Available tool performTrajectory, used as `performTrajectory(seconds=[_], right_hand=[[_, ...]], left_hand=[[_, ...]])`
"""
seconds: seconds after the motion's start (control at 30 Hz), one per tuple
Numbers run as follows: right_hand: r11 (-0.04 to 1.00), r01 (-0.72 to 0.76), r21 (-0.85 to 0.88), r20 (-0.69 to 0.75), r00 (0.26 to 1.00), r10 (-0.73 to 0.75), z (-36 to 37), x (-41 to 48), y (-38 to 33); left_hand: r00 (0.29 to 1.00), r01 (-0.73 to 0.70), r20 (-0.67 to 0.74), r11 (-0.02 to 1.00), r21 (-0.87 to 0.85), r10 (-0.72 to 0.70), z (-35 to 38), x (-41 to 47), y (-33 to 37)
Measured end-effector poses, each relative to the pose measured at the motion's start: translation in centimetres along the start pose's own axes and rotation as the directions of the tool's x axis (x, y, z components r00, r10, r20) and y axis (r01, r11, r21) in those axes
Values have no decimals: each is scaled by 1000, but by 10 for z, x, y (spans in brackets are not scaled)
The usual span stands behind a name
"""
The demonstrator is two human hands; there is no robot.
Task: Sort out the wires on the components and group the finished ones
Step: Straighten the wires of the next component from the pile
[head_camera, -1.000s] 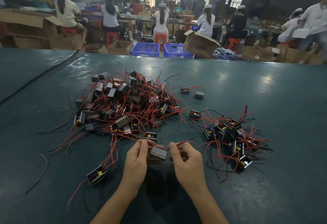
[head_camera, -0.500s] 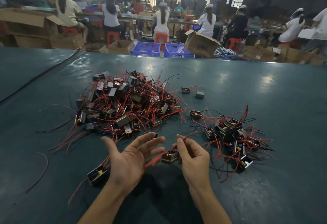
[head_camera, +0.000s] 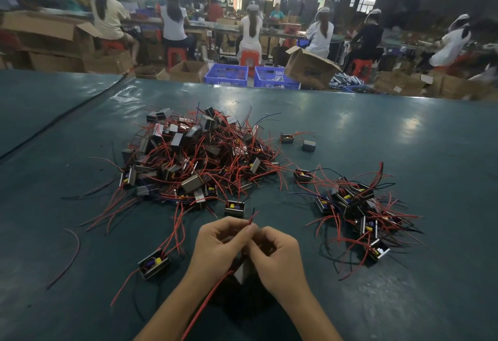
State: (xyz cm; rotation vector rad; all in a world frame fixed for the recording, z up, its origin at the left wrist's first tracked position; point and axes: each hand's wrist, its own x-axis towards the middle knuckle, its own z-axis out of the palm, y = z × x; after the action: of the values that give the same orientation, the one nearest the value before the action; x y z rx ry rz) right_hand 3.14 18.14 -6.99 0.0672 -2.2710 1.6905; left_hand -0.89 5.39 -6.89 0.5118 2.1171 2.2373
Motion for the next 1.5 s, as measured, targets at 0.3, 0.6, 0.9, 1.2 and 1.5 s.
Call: performTrajectory(seconds=[0.3,0.6,0.9,1.2,1.5], right_hand=[[997,-28,67,-43,999,31,6,-2,-3],[997,-17,79,8,1000,17,-1,0,-5],[990,-35,135,-54,998,43,4,-2,-8],[978,-82,193,-165,980,115,8,-3,-4],[997,-17,76,-96,995,25,6,-1,3]], left_hand=[[994,64,-78,989,-135,-75,1,1,0],[990,-4,-140,999,-42,-2,0,0,3],[985,59,-151,981,-182,-88,3,0,3],[970,64,-219,981,-184,-105,6,0,1],[959,2,-281,989,-150,-45,0,1,3]])
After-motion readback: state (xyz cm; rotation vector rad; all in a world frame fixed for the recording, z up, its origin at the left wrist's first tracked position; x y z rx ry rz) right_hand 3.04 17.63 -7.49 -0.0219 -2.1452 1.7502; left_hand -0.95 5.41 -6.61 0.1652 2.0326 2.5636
